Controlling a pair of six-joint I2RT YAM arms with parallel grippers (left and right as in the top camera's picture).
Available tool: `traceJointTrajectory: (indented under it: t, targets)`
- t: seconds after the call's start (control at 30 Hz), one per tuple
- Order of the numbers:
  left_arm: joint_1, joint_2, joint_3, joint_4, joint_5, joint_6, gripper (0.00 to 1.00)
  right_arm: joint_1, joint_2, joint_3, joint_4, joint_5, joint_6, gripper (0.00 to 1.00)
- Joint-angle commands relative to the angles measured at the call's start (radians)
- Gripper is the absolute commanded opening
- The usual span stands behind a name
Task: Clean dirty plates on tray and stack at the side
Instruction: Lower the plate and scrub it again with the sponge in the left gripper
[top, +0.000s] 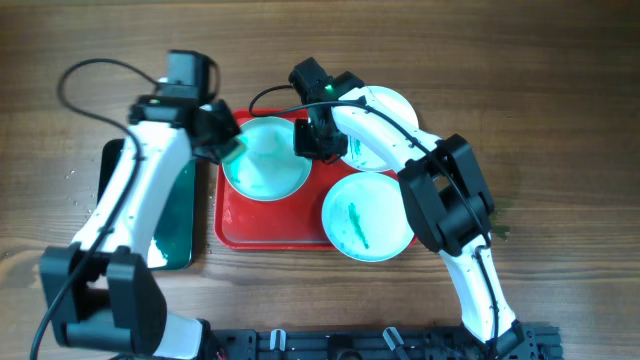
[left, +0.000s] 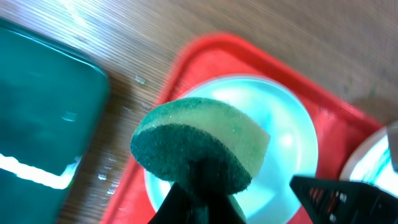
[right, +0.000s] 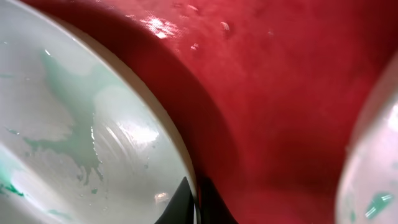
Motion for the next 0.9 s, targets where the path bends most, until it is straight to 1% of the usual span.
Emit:
traceJointTrajectory:
  t: [0.0, 0.07, 0.17, 0.27, 0.33, 0.37, 0.4, 0.43, 0.5, 0.53, 0.6, 0.63, 0.7, 0.73, 0.77, 0.83, 0.87]
  targets:
    - [-0.067, 0.085, -0.061, 0.078, -0.073, -0.094, 0.04, -0.012, 0.03, -0.009, 0.001, 0.115, 0.076, 0.04]
    - [-0.088, 0.164, -0.071, 0.124, -0.119, -0.116, 0.04, -0.017, 0.03, -0.019, 0.031, 0.114, 0.062, 0.04]
    - [-0.091, 0.238, -0.071, 0.15, -0.2, -0.116, 0.04, -0.021, 0.031, -0.023, 0.039, 0.114, 0.06, 0.04]
    - [-0.091, 0.305, -0.071, 0.152, -0.334, -0.114, 0.04, -0.021, 0.031, -0.023, 0.046, 0.114, 0.035, 0.04]
    - [-0.091, 0.319, -0.071, 0.145, -0.341, -0.101, 0.04, -0.021, 0.03, -0.023, 0.049, 0.114, 0.034, 0.04]
    - [-0.092, 0.319, -0.071, 0.139, -0.316, -0.068, 0.04, -0.021, 0.031, -0.023, 0.05, 0.114, 0.035, 0.04]
    - [-0.095, 0.319, -0.071, 0.14, -0.245, 0.013, 0.04, -0.021, 0.031, -0.023, 0.053, 0.114, 0.034, 0.04]
    - [-0.1, 0.319, -0.071, 0.141, -0.119, 0.138, 0.04, -0.021, 0.03, -0.023, 0.057, 0.114, 0.034, 0.04]
    - [-0.108, 0.319, -0.071, 0.112, 0.227, 0.423, 0.04, -0.021, 0.03, -0.023, 0.061, 0.114, 0.034, 0.04]
    - [-0.111, 0.319, -0.071, 0.082, 0.36, 0.524, 0.04, -0.021, 0.03, -0.023, 0.061, 0.114, 0.034, 0.04]
    - [-0.111, 0.319, -0.071, 0.039, 0.457, 0.606, 0.04, -0.021, 0.03, -0.023, 0.061, 0.114, 0.033, 0.04]
    - [-0.111, 0.319, -0.071, 0.03, 0.459, 0.624, 0.04, -0.021, 0.03, -0.023, 0.061, 0.114, 0.03, 0.04]
    - [-0.109, 0.319, -0.071, 0.044, 0.397, 0.616, 0.04, -0.021, 0.031, -0.023, 0.062, 0.114, 0.03, 0.04]
    - [-0.109, 0.319, -0.071, 0.057, 0.332, 0.575, 0.04, -0.021, 0.031, -0.023, 0.062, 0.114, 0.03, 0.04]
    - [-0.109, 0.319, -0.071, 0.074, 0.237, 0.505, 0.04, -0.021, 0.03, -0.023, 0.062, 0.114, 0.026, 0.04]
    - [-0.109, 0.319, -0.071, 0.1, -0.027, 0.325, 0.04, -0.021, 0.03, -0.023, 0.062, 0.114, 0.026, 0.04]
    - [-0.109, 0.319, -0.071, 0.101, -0.122, 0.257, 0.04, -0.021, 0.03, -0.023, 0.062, 0.114, 0.025, 0.04]
